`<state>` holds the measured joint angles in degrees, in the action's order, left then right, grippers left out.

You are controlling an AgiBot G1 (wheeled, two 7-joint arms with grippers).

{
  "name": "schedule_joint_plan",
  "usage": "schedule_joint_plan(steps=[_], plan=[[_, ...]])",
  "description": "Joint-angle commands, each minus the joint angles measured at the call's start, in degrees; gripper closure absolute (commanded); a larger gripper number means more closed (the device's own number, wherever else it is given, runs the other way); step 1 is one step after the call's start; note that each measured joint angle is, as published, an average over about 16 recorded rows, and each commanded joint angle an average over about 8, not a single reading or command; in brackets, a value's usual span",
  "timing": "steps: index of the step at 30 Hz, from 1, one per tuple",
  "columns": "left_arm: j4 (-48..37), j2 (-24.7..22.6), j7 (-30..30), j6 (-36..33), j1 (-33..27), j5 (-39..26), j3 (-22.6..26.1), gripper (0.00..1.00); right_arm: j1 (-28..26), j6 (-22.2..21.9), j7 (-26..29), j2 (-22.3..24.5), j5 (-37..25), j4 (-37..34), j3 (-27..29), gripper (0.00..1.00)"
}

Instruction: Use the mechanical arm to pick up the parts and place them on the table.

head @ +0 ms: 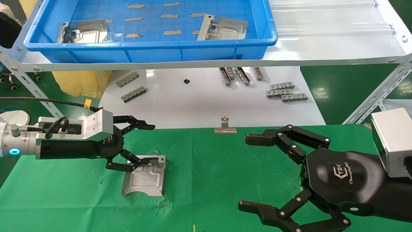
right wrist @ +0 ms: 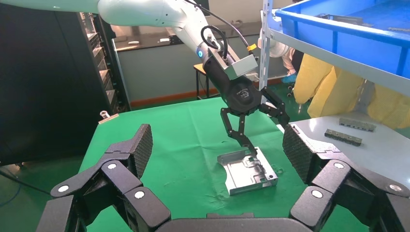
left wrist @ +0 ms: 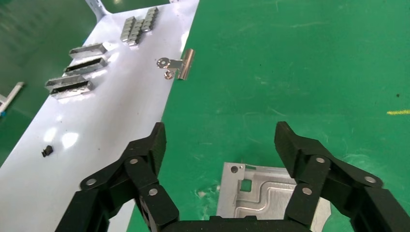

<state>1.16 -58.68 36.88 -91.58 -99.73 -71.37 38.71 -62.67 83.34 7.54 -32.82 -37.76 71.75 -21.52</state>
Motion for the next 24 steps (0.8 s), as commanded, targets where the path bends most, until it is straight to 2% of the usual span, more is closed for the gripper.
schedule_joint_plan(steps=[1,24], plan=[[0.28,-0.04,0.15,0.11,-0.04,-0.23,0.16,0.0,0.0,0.0,0.0,0.0,0.0,0.0,0.0,0.0],[27.85,9.05,-18.17,2.29,14.6,11.21,-8.62,0.0,0.0,0.0,0.0,0.0,0.0,0.0,-0.01,0.0]])
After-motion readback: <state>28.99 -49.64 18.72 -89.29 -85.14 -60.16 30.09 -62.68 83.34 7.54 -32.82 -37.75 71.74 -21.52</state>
